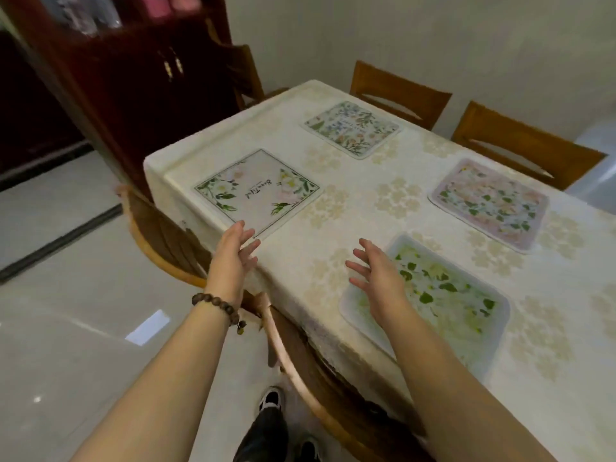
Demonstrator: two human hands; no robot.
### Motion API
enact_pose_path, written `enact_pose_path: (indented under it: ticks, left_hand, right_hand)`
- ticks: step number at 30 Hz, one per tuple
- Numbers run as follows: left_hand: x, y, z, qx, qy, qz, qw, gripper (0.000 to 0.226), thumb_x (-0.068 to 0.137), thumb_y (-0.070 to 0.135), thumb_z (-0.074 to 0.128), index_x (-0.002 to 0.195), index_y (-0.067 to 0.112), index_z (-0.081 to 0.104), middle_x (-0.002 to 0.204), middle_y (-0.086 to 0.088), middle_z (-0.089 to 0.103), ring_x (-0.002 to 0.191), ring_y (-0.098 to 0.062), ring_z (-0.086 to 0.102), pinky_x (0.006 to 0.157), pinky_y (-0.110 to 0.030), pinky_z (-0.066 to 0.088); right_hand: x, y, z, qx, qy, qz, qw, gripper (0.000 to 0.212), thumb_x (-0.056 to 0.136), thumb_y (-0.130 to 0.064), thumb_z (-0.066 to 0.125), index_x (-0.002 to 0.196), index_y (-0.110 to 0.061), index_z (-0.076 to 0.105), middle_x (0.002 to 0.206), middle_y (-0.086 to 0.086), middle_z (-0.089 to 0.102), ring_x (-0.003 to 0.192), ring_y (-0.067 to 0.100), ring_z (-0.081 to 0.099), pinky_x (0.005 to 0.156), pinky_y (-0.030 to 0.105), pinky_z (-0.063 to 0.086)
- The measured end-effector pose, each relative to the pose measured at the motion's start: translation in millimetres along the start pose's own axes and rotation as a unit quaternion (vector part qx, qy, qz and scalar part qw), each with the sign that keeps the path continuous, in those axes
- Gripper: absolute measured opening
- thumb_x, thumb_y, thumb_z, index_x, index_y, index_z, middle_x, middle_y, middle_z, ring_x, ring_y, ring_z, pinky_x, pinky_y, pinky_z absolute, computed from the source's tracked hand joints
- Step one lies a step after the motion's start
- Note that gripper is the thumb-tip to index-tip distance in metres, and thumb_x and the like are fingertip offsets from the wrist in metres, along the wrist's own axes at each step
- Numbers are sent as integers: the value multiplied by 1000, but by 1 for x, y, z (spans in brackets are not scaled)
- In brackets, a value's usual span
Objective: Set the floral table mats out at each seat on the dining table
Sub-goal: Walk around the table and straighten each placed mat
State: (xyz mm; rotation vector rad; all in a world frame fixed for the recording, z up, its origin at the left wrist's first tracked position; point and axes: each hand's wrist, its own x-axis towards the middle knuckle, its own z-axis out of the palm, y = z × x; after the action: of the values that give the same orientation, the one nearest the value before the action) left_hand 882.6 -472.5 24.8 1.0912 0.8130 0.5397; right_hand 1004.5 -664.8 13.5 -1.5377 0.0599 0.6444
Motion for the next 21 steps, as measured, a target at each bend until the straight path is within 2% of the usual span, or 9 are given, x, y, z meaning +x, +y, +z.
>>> enact_pose_path:
  ticks: [2,5,8,13,17,21]
  left_hand:
    - [-14,10,-30,-25,43,18,999,33,97,43,42,125,26,50,121,4,61,110,-13,60,96,-35,45]
    - [-30,26,-75,-48,105,33,993,45,97,43,41,136,20,45,121,1,62,108,-13,61,90,-32,48]
    - [-48,36,-120,-51,169,51,983,43,98,43,37,135,21,46,127,-1,59,113,-15,58,96,-35,45]
    - [-80,41,-192,-72,261,78,960,41,100,41,35,134,23,46,129,-1,57,115,-15,56,94,-33,44]
    - [-99,43,-248,-94,314,84,941,37,100,40,36,132,24,47,127,-1,58,115,-14,57,97,-36,43]
    - [-107,41,-301,-98,350,85,928,35,99,41,37,129,28,48,123,2,59,112,-12,58,94,-35,45]
  right_hand:
    - [-4,1,30,-19,-49,-9,999,44,99,-41,41,137,-21,49,130,2,56,110,18,61,91,39,50]
    - [-10,0,79,-43,-121,-17,992,43,99,-43,41,136,-23,50,130,2,57,109,17,61,91,39,50]
    - [-23,1,131,-58,-180,-14,982,46,98,-44,42,138,-22,49,130,1,58,108,16,62,93,40,51]
    - [-55,10,213,-72,-283,-12,956,45,101,-39,39,140,-18,45,133,4,56,111,19,60,92,38,50]
    - [-79,25,274,-96,-330,-1,939,44,102,-36,35,140,-15,44,134,8,54,112,21,59,99,44,47]
    - [-96,52,326,-117,-357,5,927,42,102,-37,36,137,-17,48,130,5,56,107,18,61,96,42,48]
